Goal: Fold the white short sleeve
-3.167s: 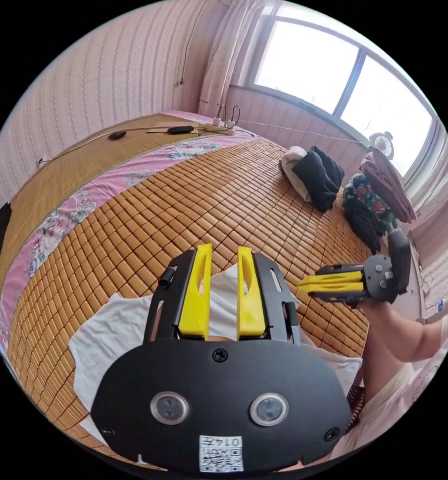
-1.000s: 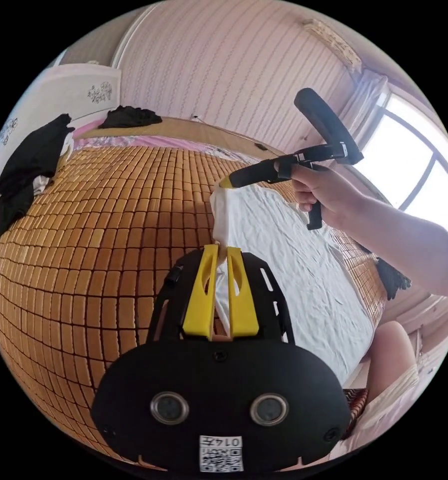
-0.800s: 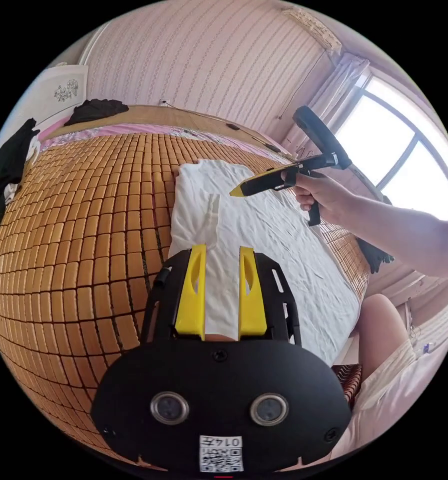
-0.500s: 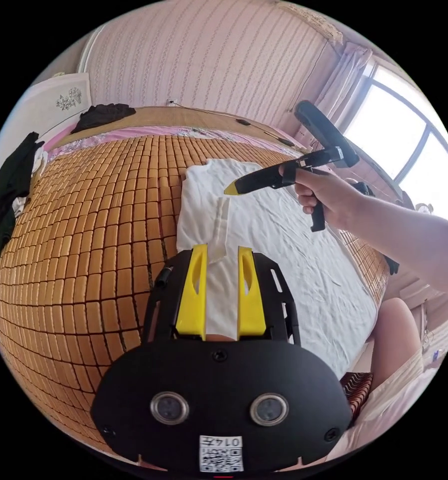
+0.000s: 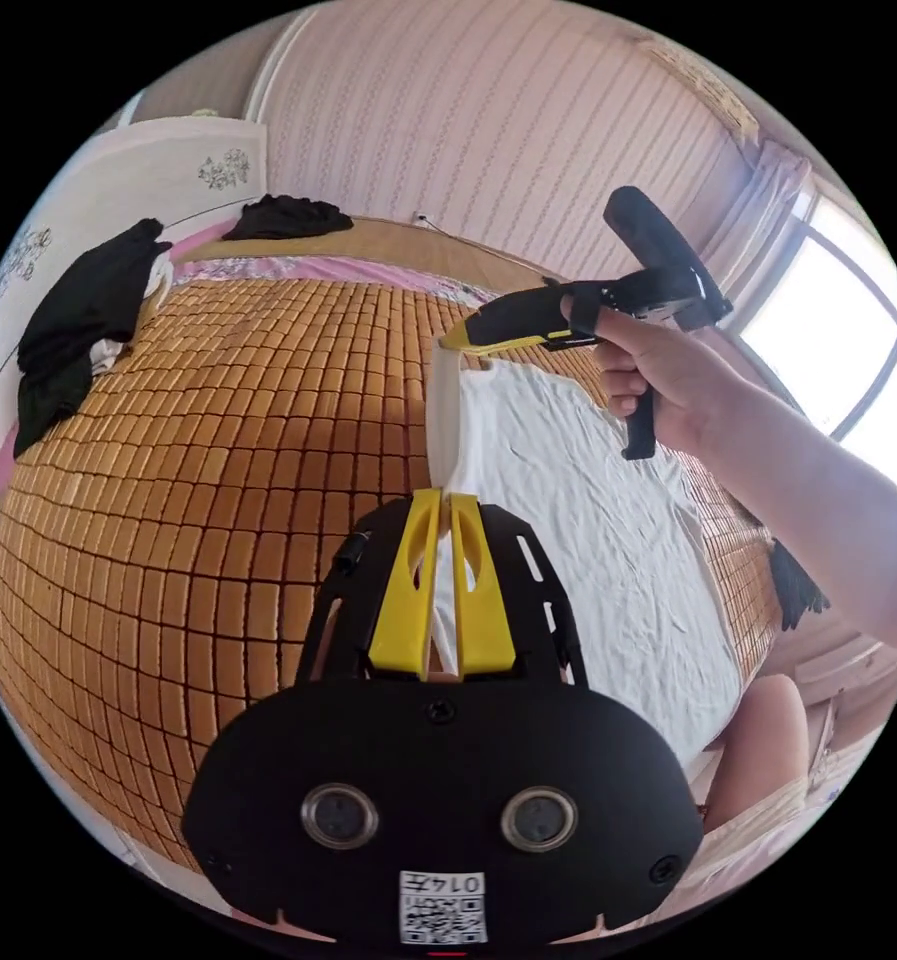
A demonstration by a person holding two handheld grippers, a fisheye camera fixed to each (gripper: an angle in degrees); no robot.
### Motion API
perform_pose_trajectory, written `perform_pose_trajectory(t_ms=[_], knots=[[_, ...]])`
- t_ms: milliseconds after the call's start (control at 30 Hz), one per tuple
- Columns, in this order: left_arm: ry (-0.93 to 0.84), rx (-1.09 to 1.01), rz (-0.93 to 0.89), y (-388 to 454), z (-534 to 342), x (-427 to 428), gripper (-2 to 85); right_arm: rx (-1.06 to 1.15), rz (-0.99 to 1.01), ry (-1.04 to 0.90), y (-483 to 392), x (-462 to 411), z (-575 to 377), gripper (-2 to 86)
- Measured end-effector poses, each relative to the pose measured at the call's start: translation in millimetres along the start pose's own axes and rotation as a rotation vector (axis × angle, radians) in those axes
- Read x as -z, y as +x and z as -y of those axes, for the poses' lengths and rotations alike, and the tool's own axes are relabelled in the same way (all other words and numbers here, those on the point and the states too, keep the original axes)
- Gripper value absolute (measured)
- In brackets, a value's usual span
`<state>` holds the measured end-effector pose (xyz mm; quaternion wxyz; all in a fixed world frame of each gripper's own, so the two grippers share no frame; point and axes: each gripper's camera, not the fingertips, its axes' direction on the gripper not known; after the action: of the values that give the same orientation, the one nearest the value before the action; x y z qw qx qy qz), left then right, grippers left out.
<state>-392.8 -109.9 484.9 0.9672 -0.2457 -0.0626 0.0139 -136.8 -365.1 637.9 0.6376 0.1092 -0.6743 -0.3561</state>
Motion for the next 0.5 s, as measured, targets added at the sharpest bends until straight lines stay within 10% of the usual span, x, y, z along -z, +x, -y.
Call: perform_pose_trajectory(t_ms=[500], knots=[[-0.109,0.257,-0.093,-70,-21,-13,-0.3,0.205,-0.211,-0.236,-98,-98,26,4.9]])
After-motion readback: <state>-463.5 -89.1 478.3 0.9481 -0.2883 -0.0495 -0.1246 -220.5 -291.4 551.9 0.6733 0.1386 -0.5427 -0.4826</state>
